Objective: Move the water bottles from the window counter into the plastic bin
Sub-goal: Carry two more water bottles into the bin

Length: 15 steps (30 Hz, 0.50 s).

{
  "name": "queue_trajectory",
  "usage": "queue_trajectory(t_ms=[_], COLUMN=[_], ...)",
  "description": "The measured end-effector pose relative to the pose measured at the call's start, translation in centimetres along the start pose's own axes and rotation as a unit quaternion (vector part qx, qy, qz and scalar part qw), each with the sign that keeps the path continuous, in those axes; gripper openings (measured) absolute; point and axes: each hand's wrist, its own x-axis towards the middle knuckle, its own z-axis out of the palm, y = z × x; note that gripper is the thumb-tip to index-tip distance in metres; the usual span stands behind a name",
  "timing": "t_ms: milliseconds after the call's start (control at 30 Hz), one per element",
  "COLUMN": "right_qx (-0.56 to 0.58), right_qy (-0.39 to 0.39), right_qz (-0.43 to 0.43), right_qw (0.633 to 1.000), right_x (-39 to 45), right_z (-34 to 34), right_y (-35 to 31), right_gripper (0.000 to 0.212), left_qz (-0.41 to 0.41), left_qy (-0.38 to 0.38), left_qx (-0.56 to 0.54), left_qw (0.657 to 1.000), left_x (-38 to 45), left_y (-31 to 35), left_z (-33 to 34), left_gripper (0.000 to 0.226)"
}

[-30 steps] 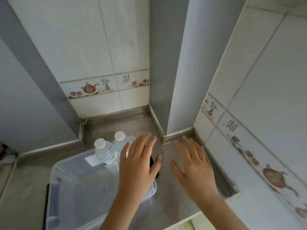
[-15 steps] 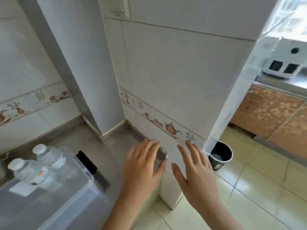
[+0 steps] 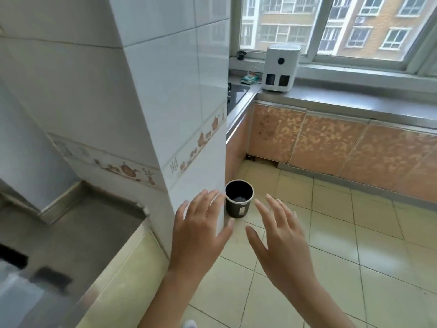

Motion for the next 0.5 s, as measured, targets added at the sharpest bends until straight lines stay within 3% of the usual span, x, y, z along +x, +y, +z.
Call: queue_trajectory(t_ms=[500], right_qx=[-0.075], right_qy=[0.079], right_qz=[0.231], right_qw=[0.967], right_x=[1.3], right_z=[-6.4], right_y=[19.2], right_gripper=[0.057], left_qz=[0.19], left_qy=[-0.045], left_qx=[-0.098], left_qw=[0.976], left_x=[13.0], left_y=[16.5], left_z=[11.5], left_gripper=[0.054])
